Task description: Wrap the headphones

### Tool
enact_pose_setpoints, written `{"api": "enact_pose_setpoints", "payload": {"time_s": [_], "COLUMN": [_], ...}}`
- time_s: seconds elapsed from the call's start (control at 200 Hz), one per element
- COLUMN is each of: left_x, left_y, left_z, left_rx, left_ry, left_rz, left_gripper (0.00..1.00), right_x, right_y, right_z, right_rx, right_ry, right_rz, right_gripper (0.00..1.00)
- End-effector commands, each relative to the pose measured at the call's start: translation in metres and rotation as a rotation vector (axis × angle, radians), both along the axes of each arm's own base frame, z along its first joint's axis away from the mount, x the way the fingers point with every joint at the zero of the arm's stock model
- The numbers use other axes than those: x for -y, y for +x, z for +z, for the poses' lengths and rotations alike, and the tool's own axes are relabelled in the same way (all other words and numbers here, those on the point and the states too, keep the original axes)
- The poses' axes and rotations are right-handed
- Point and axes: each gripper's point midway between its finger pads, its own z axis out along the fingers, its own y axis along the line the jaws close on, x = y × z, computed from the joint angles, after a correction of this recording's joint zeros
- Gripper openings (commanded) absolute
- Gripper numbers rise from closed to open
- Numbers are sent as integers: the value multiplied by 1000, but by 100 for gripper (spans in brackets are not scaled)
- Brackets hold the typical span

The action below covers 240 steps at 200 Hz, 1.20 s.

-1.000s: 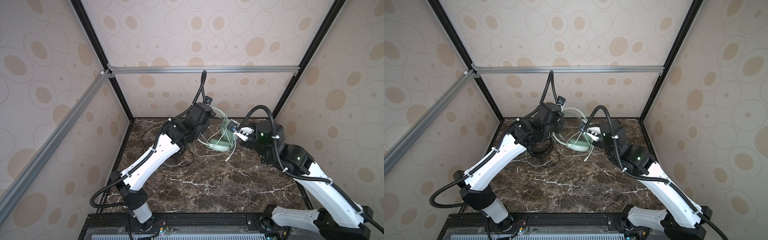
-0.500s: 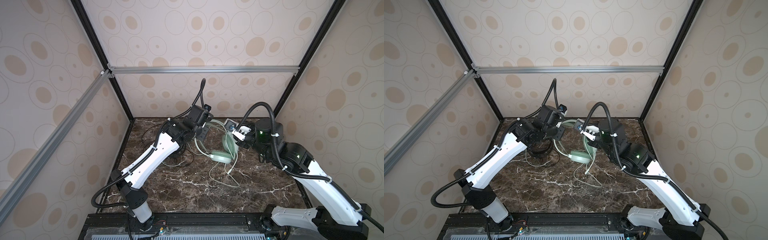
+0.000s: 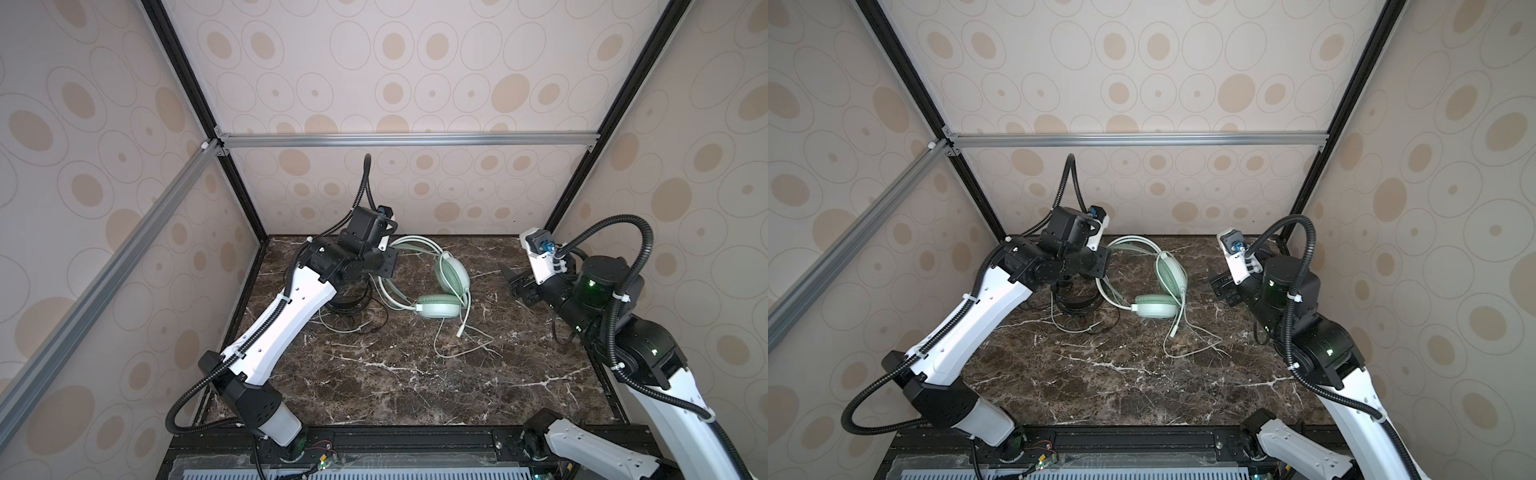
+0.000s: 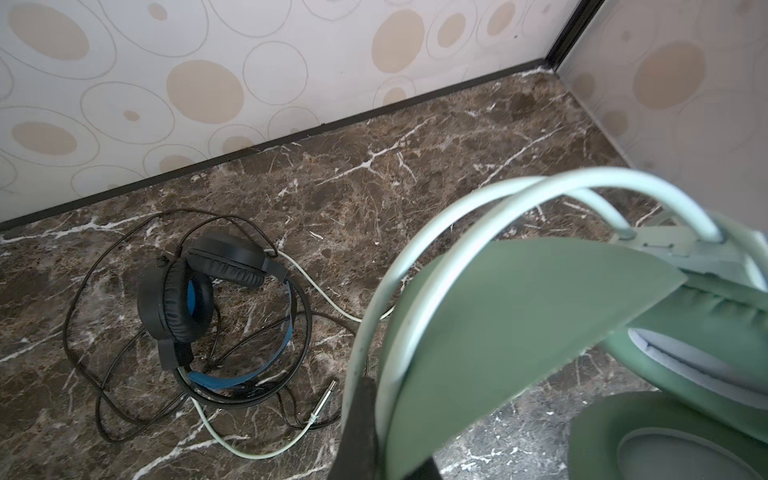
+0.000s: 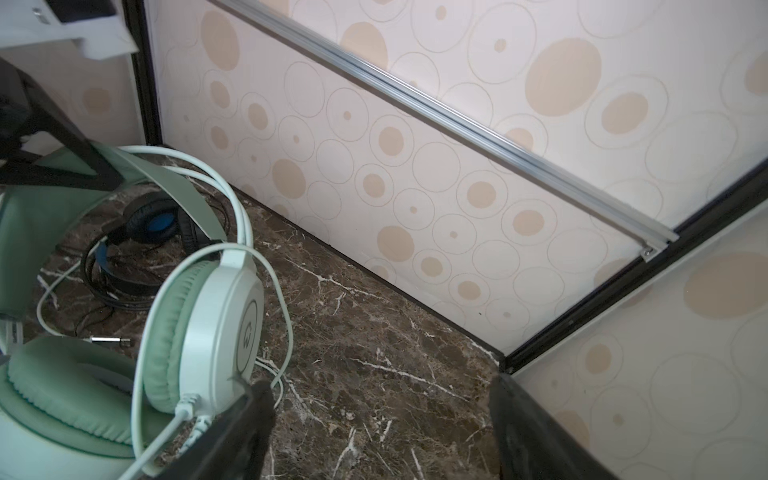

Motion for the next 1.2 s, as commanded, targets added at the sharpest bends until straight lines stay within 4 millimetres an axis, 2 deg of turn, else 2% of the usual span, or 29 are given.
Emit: {"api": "enact_pose_setpoints", "payload": {"time_s": [0.0, 0.11, 0.205, 0.28, 0.41, 0.63, 0.77, 0.95, 1.195], "left_x": [5, 2, 1, 0, 2, 11, 15, 18, 18], "left_y": [-9, -13, -17, -19, -21, -24, -27, -31, -33], "left_z": [65, 76, 87, 96, 109, 130, 136, 139, 146], "left_rx": [91, 104, 117, 129, 146, 165, 166, 164, 177], "left_ry": [-214, -232, -256, -275, -306, -373, -405, -442, -464], "left_rz": [-7, -7, -13, -18, -36, -82, -106, -123, -132], "left_gripper": [0, 0, 0, 0, 0, 0, 0, 0, 0], "right_x": [-5, -2, -6, -14, -32, -49, -53, -68, -80], "right_y": [10, 18, 14, 9, 3, 2, 15, 39, 63], "right_z": [-17, -54, -80, -94, -115, -144, -147, -147, -160], "right_rx": [-70, -153, -209, -234, -306, -373, -367, -379, -399], "right_ry": [192, 282, 350, 358, 372, 388, 400, 430, 429], "right_rz": [23, 35, 92, 146, 248, 345, 353, 408, 425], "right_gripper": [86, 87, 90, 98, 100, 100, 100, 99, 97]}}
